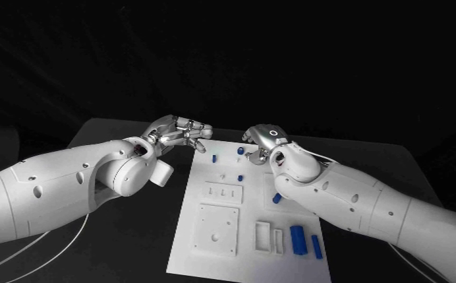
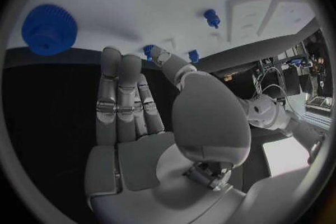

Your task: Assemble the parts on the task board

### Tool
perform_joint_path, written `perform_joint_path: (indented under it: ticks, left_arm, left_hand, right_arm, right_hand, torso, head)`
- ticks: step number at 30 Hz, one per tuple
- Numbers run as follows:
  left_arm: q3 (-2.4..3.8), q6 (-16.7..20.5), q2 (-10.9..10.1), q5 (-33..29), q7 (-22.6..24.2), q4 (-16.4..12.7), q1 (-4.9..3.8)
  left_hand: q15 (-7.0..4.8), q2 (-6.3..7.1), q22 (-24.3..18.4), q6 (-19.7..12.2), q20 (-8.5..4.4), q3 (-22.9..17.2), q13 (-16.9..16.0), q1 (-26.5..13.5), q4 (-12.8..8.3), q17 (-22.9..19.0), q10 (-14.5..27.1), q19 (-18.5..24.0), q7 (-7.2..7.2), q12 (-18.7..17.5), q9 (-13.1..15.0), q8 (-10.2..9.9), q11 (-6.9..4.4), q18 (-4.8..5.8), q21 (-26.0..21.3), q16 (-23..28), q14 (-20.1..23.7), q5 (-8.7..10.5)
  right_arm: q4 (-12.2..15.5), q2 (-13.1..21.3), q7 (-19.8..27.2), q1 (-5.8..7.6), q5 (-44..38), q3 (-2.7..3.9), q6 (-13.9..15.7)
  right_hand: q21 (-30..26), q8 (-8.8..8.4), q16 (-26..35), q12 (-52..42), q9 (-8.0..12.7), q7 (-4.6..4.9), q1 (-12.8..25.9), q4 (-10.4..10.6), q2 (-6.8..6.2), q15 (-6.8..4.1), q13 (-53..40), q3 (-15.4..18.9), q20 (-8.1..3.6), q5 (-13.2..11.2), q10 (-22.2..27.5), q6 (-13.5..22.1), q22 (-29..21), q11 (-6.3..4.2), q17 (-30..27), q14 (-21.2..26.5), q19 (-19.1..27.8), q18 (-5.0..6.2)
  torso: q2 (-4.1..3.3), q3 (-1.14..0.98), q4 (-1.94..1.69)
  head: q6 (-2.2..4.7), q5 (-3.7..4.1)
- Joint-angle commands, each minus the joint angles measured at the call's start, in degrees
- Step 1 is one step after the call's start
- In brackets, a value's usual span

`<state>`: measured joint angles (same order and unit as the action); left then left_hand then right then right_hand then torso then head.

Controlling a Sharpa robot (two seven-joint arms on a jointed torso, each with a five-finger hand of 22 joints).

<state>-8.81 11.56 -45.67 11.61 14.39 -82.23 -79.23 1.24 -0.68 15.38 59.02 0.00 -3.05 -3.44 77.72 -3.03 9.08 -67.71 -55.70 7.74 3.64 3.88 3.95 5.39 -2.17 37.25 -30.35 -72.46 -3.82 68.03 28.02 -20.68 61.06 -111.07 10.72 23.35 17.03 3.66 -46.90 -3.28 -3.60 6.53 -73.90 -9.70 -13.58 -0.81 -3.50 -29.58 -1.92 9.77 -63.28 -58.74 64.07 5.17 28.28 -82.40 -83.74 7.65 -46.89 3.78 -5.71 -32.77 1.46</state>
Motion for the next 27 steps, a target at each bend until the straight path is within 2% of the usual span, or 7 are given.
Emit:
perform_joint_path:
  ticks: [1,7,8,9,12,19,27]
  left_arm:
    - [0.05,-0.73,-0.2,0.11,0.18,-0.17,-0.13]
    - [0.04,-0.72,-0.82,0.11,0.25,-0.28,-0.13]
    - [0.04,-0.69,-0.91,0.11,0.26,-0.29,-0.13]
    - [0.04,-0.59,-1.02,0.11,0.27,-0.28,-0.13]
    - [0.03,-0.5,-1.09,0.11,0.25,-0.19,-0.12]
    - [0.0,-0.84,-0.75,0.11,0.22,0.34,-0.1]
    - [-0.03,-1.14,-0.43,0.14,0.23,0.84,-0.07]
  left_hand:
    - [0.15,0.01,-0.09,-0.37,0.29,0.37,-0.01,-0.23,-0.03,-0.08,0.35,0.25,0.11,-0.08,-0.06,-0.2,0.04,-0.94,0.13,0.24,0.25,-0.06]
    - [0.15,0.01,-0.09,-0.37,0.29,0.37,-0.01,-0.23,-0.03,-0.08,0.35,0.25,0.11,-0.08,-0.06,-0.2,0.04,-0.94,0.13,0.24,0.25,-0.06]
    - [0.15,0.01,-0.09,-0.37,0.29,0.37,-0.01,-0.23,-0.03,-0.08,0.35,0.25,0.11,-0.08,-0.06,-0.2,0.04,-0.94,0.13,0.24,0.25,-0.06]
    - [0.15,0.01,-0.09,-0.37,0.29,0.37,-0.01,-0.23,-0.03,-0.08,0.35,0.25,0.11,-0.08,-0.06,-0.2,0.04,-0.94,0.13,0.24,0.25,-0.06]
    - [0.15,0.16,-0.18,-0.39,0.29,0.43,-0.01,-0.15,-0.15,-0.12,0.49,0.25,0.15,-0.08,-0.06,-0.21,0.09,-0.96,0.2,0.32,0.09,-0.09]
    - [0.17,0.19,-0.2,-0.41,0.31,0.46,-0.01,-0.16,-0.16,-0.13,0.69,0.26,0.17,-0.08,-0.06,-0.2,0.14,-0.96,0.21,0.35,0.09,-0.03]
    - [0.21,0.2,-0.28,-0.52,0.35,0.51,-0.01,-0.15,-0.19,-0.15,0.84,0.33,0.2,-0.07,-0.06,-0.2,0.18,-0.97,0.24,0.43,0.12,-0.02]
  right_arm:
    - [3.44,2.95,-0.17,0.01,2.17,0.93,2.92]
    - [8.62,9.93,4.4,-0.11,10.9,4.3,1.96]
    - [8.95,10.81,5.2,-0.13,12.66,4.62,1.32]
    - [9.29,12.2,6.5,-0.16,15.52,5.05,-0.06]
    - [9.35,14.18,8.11,-0.2,18.49,5.54,-2.83]
    - [7.64,16.03,10.22,-0.55,20.84,5.97,-8.69]
    - [4.95,14.25,10.79,-1.06,20.41,6.02,-10.93]
  right_hand:
    - [-0.22,-0.08,0.13,0.12,0.01,0.33,0.75,0.63,-0.83,-0.52,0.06,-2.18,-0.48,0.09,-3.6,-1.63,0.16,-0.52,0.03,-0.31,-0.96,0.76]
    - [-0.04,-0.04,-0.29,-0.98,-0.13,-0.65,0.76,1.57,-0.29,-3.49,-2.93,-1.33,-3.22,-1.4,-18.63,-4.81,0.8,-4.93,0.87,-0.41,-1.44,-1.36]
    - [0.22,0.11,-0.84,-4.62,-0.21,-1.24,2.48,2.43,-1.32,-4.34,-7.28,3.22,-4.12,6.89,-21.9,-4.37,0.86,-5.99,1.36,-1.04,-2.29,-1.75]
    - [3.11,0.26,-2.1,-15.71,-0.42,-0.51,2.07,2.74,0.31,-4.59,-18.21,11.9,-4.92,11.48,-16.19,-4.1,2.23,-6.14,2.67,-0.96,-2.52,-2.13]
    - [8.57,0.25,-5.14,-41.42,-0.53,-0.23,1.04,1.83,3.59,-4.16,-43.33,15.16,-4.38,12.99,-2.86,-2.32,5.28,-6.01,6.45,0.15,-2.53,-2.07]
    - [20.89,-0.02,-13.06,-59.42,-0.71,-0.56,0.35,1.39,4.23,-3.46,-58.94,21.31,-3.45,12.43,-7.02,-1.3,12.82,-5.27,20.82,0.9,-2.75,-1.79]
    - [24.42,-0.04,-13.44,-63.3,-0.69,-0.4,-0.36,2.22,4.39,-3.22,-63.38,22.3,-3.19,12.29,-8.94,-0.72,15.71,-5.03,26.54,0.16,-3.02,-1.77]
  torso:
    - [0.17,-0.14,0.5]
    - [0.38,-0.53,1.66]
    - [0.45,-0.67,1.93]
    - [0.53,-0.81,2.26]
    - [0.62,-1.05,2.65]
    - [0.52,-1.69,2.87]
    - [0.2,-2.11,2.79]
  head:
    - [0.36,-0.18]
    - [1.07,-0.86]
    - [1.15,-1.1]
    - [1.17,-1.28]
    - [1.25,-1.45]
    - [1.49,-1.53]
    - [1.51,-1.56]
